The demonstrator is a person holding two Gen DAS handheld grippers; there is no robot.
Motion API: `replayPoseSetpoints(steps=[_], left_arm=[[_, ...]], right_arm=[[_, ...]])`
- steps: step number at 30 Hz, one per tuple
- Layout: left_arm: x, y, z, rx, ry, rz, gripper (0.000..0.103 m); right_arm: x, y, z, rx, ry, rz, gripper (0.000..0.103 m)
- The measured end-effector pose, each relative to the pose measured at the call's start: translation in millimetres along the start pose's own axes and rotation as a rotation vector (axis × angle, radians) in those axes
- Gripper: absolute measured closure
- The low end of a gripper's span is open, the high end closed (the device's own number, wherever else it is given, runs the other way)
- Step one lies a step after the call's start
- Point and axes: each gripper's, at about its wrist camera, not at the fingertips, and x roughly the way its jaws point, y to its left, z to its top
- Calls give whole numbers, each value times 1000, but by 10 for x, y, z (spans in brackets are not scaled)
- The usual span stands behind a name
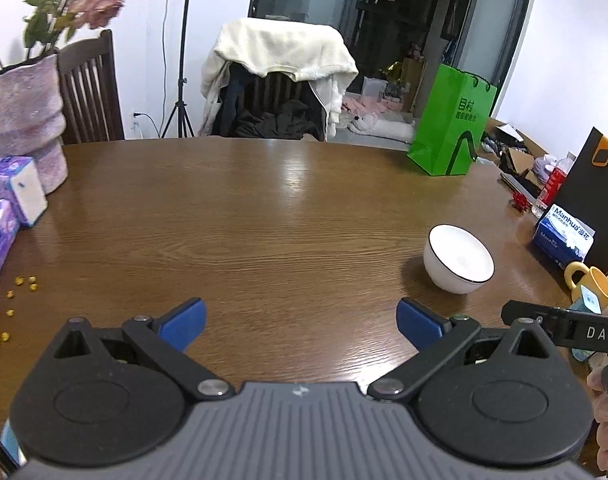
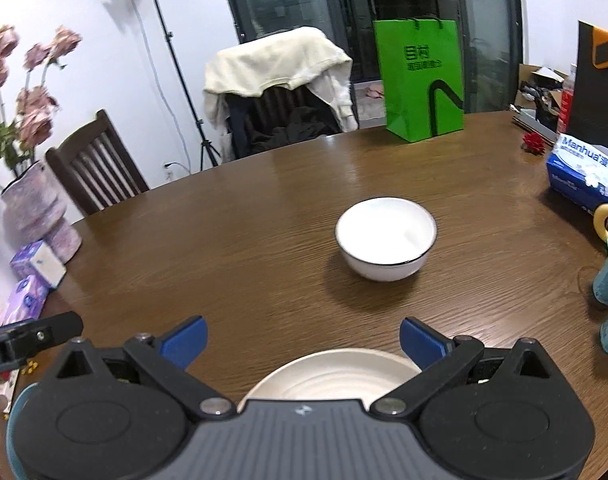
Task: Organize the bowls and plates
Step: 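Move both open grippers up and over toward the other white bowl, then lower both open grippers onto the rim of the white bowl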
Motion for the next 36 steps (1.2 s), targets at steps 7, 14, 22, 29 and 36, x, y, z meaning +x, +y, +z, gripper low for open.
replayPoseSetpoints(steps=[7, 14, 22, 29, 36], left_arm=[[353, -341, 138, 0, 23, 1, 0], [641, -692, 303, 0, 27, 1, 0], [957, -1056, 493, 16, 43, -6, 0], [1300, -1276, 646, 4, 93, -10, 0], [1648, -1401, 778, 1, 147, 3, 0]], right_arm=[[218, -430, 223, 2, 8, -17, 0], [456, -782, 471, -13, 25, -16, 1], [693, -1092, 727, -12, 46, -6, 1], [885, -1284, 946, 10, 55, -5, 1], [1102, -1404, 1095, 33, 76, -18, 2]])
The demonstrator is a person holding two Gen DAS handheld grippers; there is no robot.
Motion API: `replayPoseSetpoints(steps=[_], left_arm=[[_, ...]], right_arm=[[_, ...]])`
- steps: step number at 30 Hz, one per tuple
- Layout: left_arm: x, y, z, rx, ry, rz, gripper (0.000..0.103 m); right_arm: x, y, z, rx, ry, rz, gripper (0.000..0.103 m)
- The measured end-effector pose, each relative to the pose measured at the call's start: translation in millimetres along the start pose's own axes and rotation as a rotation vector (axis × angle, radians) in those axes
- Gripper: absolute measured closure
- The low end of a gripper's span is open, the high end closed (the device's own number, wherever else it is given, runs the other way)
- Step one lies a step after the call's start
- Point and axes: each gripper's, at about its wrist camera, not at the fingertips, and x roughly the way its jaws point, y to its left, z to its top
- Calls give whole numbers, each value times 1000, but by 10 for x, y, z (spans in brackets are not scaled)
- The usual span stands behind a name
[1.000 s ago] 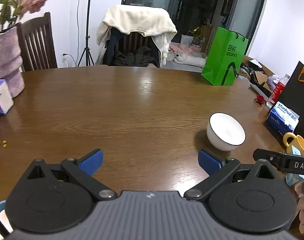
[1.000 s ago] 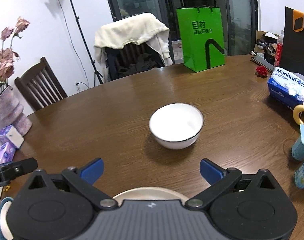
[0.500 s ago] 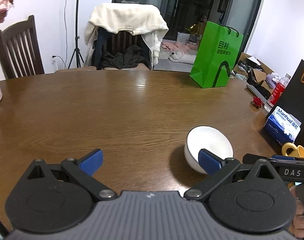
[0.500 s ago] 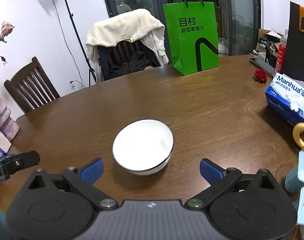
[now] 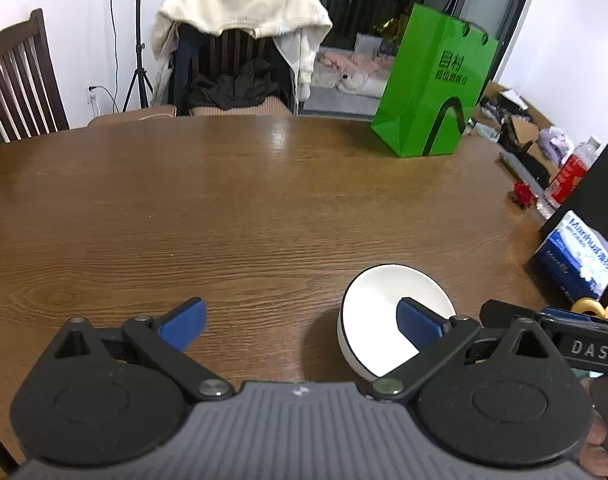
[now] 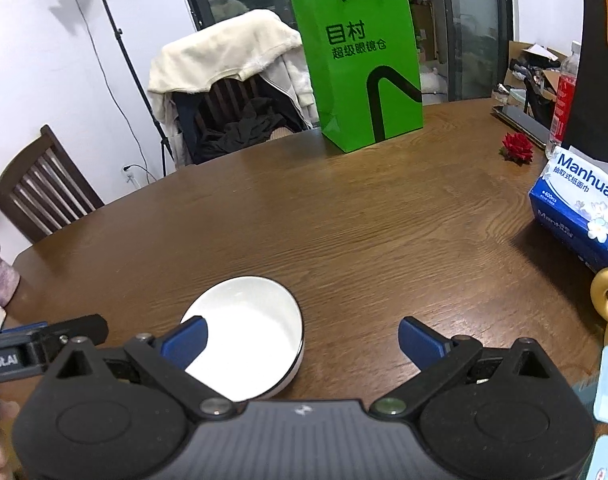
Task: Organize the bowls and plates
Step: 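Lower both open grippers onto the rim of the white bowl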
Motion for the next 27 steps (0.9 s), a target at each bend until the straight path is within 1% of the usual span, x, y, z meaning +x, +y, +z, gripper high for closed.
replayPoseSetpoints(steps=[6, 8, 10, 14, 15, 17, 18, 21, 23, 25, 26, 27], left_arm=[[299, -32, 81, -18, 63, 5, 0], [401, -38, 79, -21, 91, 7, 2], [496, -45, 68, -24, 118, 3, 3], [660, -84, 49, -13, 156, -6, 8], [696, -93, 45, -9, 165, -5, 9], [777, -111, 34, -2, 189, -4, 11], [814, -124, 31, 1, 200, -5, 12], [914, -155, 20, 12, 223, -6, 19], [973, -159, 18, 9, 239, -9, 27], [1028, -162, 15, 5, 254, -13, 33], [1055, -165, 11, 4, 259, -14, 39], [1079, -167, 8, 2, 265, -18, 43]], right_arm=[[190, -74, 83, 17, 32, 0, 3], [270, -90, 89, 20, 49, 2, 10], [342, -95, 85, 25, 73, 7, 11], [479, -106, 61, 38, 110, 10, 12], [508, -104, 59, 37, 116, 12, 14], [581, -98, 56, 37, 132, 11, 26], [615, -100, 46, 40, 144, 8, 27], [707, -113, 32, 52, 171, 3, 34], [762, -118, 25, 56, 184, 5, 44], [807, -109, 13, 56, 200, 6, 50], [819, -105, 10, 54, 205, 8, 52], [837, -98, 4, 52, 210, 9, 54]])
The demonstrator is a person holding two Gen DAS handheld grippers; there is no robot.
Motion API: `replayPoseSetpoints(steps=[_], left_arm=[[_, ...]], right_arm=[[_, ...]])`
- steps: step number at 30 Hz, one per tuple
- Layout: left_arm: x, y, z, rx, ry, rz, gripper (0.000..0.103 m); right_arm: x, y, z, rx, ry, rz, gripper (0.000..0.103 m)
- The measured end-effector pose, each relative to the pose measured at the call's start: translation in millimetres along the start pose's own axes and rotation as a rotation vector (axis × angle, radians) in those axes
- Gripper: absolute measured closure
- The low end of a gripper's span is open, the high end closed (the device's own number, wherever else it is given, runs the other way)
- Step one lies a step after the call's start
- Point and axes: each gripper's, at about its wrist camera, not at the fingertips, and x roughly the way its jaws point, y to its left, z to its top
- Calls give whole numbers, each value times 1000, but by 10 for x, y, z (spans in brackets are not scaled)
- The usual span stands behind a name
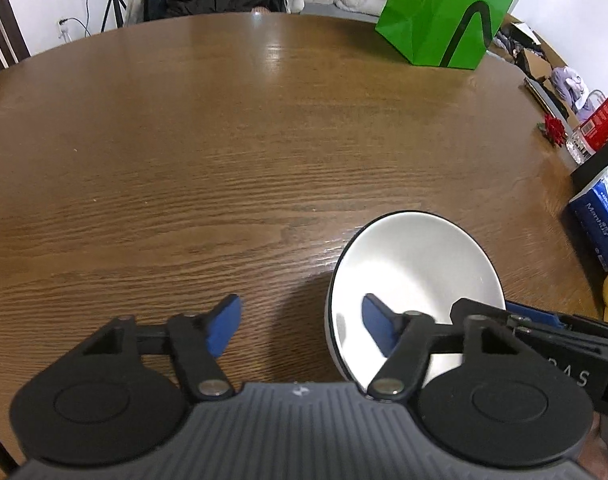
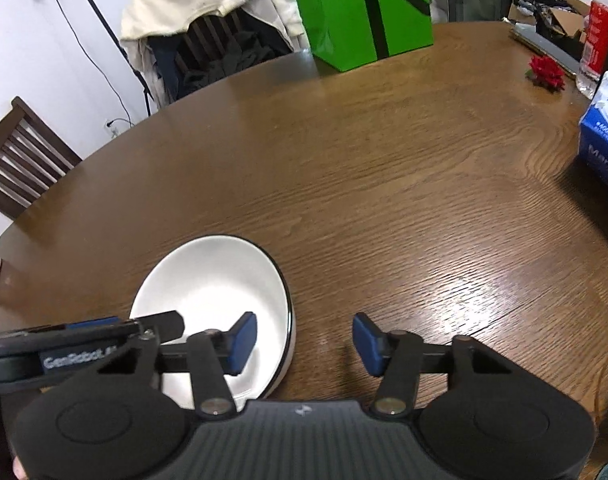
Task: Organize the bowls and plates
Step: 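Lower both open grippers onto the rim of the white bowl, then close the left gripper on the white bowl rim while the right gripper closes on it too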
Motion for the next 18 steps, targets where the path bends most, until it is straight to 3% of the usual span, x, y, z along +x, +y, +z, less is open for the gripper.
replayPoseSetpoints(steps=[2, 5, 11, 18], left_arm=[[41, 9, 3, -4, 14, -12, 60], [91, 13, 14, -14, 25, -26, 69], [100, -44, 8, -4, 25, -65, 91], [100, -84, 11, 2, 26, -60, 91]], right_arm=[[41, -1, -3, -2, 10, 4, 66], [90, 0, 0, -1, 26, 7, 79], [124, 3, 2, -5, 31, 33, 92], [145, 79, 7, -27, 28, 27, 93]])
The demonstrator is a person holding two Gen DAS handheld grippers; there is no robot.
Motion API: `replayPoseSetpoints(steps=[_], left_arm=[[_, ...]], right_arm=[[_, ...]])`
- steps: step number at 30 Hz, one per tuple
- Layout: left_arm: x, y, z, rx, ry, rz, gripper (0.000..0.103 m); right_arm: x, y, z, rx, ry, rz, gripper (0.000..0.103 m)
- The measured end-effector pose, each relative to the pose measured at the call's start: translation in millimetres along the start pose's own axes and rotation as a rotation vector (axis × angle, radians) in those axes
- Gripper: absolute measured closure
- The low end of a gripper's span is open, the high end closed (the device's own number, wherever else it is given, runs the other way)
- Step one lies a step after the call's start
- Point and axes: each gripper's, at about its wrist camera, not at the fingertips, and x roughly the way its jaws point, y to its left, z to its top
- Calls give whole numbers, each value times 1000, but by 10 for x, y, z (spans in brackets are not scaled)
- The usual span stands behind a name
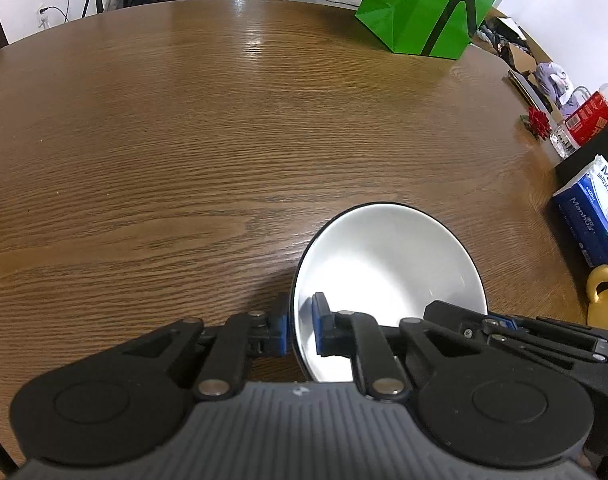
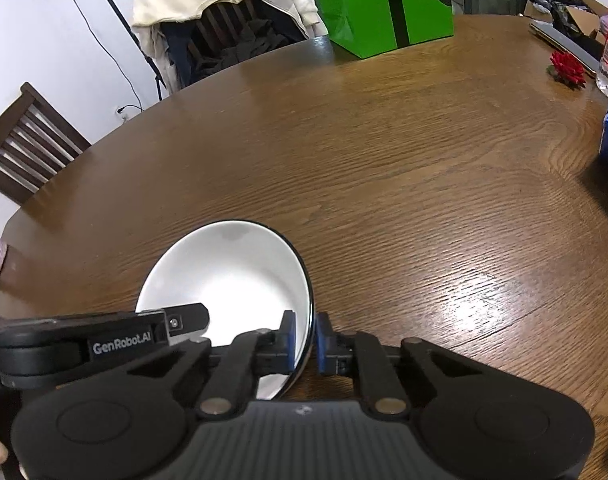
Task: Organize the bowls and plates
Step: 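Close the left gripper on the white bowl rim while the right gripper closes on it too, then lift and carry the white bowl with both grippers toward the blue bowl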
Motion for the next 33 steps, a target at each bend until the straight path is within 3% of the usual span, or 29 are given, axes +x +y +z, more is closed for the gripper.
replayPoseSetpoints(steps=[16, 33], left_arm=[[-67, -34, -35, 5, -16, 11, 91], [-514, 74, -199, -6, -66, 14, 91]], right_arm=[[-68, 26, -60, -7, -12, 0, 93], [-351, 234, -156, -36, -43, 18, 94]])
